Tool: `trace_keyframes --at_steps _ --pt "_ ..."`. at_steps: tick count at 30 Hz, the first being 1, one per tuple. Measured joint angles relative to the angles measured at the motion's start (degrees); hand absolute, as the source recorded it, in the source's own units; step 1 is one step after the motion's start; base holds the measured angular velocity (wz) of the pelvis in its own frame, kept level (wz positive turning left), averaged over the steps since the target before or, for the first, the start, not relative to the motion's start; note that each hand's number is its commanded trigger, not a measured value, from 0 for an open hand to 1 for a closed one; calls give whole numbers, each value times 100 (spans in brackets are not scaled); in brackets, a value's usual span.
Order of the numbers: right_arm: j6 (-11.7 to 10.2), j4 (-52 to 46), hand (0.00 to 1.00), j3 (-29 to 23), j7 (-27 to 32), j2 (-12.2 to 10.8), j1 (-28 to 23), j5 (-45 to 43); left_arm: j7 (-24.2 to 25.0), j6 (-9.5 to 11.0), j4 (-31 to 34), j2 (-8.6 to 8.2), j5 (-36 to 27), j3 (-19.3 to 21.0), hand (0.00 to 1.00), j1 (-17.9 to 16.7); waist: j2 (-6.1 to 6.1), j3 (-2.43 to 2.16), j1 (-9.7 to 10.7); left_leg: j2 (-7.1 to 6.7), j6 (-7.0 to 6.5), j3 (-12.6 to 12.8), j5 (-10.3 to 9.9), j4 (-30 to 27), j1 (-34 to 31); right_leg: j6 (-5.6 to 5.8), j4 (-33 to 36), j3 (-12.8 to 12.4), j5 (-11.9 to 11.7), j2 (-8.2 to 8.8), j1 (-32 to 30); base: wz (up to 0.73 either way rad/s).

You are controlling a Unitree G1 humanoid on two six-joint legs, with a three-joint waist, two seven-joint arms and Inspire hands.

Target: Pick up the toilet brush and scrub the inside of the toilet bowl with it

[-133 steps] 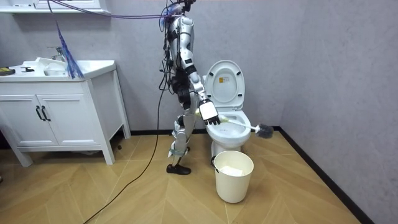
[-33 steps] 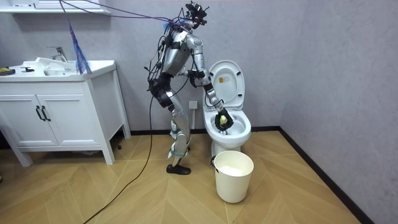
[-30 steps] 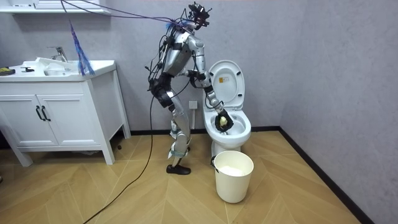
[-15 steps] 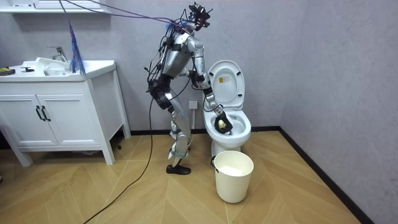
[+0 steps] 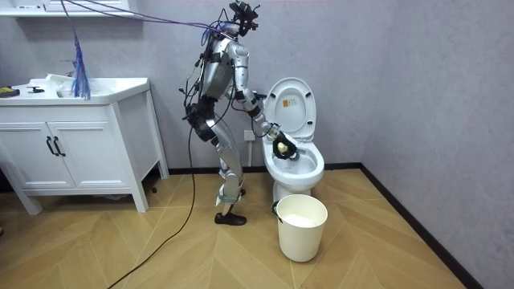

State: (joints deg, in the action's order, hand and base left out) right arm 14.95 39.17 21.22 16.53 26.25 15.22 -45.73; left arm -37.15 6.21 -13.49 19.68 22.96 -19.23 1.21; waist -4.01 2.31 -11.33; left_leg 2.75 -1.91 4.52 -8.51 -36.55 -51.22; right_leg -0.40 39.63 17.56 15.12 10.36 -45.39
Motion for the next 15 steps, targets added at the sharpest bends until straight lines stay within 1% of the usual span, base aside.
trace_keyframes --at_steps 1,3,5,7,8,10,11,12,13,14,15 --pt "60 -177 100 1 -86 1 -94 1 -27 0 9 -2 -10 -3 0 -41 -50 -1 -4 28 2 -8 0 11 1 1 -65 16 -54 -33 21 -29" --pt "307 -650 100 2 -302 -92 -382 2 -120 11 13 -2 -96 -24 0 -192 -152 -42 10 57 -6 4 32 117 26 -54 -184 9 -131 -71 28 -14" --pt "385 -652 100 1 -363 -179 -427 8 -182 12 2 -2 -115 -16 0 -253 -161 -47 11 55 15 32 44 175 75 -90 -183 -23 -126 -73 35 -2" --pt "382 -554 100 5 -356 -164 -387 11 -262 14 9 -3 -225 -42 0 -290 -163 -47 10 57 42 51 60 201 87 -125 -169 -10 -100 -74 37 5" --pt "322 -305 100 11 -329 -107 -286 25 -265 16 7 8 -223 -39 0 -292 -164 -46 8 63 53 46 61 198 89 -138 -134 -11 -66 -71 43 16" --pt "127 276 100 85 -268 5 -12 130 -230 13 -17 60 -234 -45 0 -286 -169 -38 5 49 76 11 50 180 87 -156 -55 5 5 -49 40 17" --pt "-38 750 100 289 -225 130 231 223 -204 10 -13 98 -275 -53 0 -280 -155 -27 -11 42 84 10 48 172 87 -176 4 41 51 -10 30 18" --pt "-155 1217 100 503 -267 284 431 264 -163 6 -12 130 -282 -89 0 -235 -119 -3 -25 11 94 12 48 173 86 -187 96 67 119 85 7 21" --pt "-227 1411 100 578 -289 357 491 291 -124 3 -19 139 -278 -117 0 -203 -100 10 -46 -18 100 4 53 179 79 -192 149 82 157 127 -12 27" --pt "-347 1714 100 602 -275 447 605 419 -56 18 -55 149 -273 -141 0 -158 -69 31 -118 -57 108 -6 60 178 33 -203 240 111 216 192 -77 21" --pt "-450 1951 100 645 -275 548 742 528 -8 35 -44 170 -242 -179 0 -95 -49 44 -152 -59 115 -11 63 128 -45 -216 289 117 229 202 -153 18"
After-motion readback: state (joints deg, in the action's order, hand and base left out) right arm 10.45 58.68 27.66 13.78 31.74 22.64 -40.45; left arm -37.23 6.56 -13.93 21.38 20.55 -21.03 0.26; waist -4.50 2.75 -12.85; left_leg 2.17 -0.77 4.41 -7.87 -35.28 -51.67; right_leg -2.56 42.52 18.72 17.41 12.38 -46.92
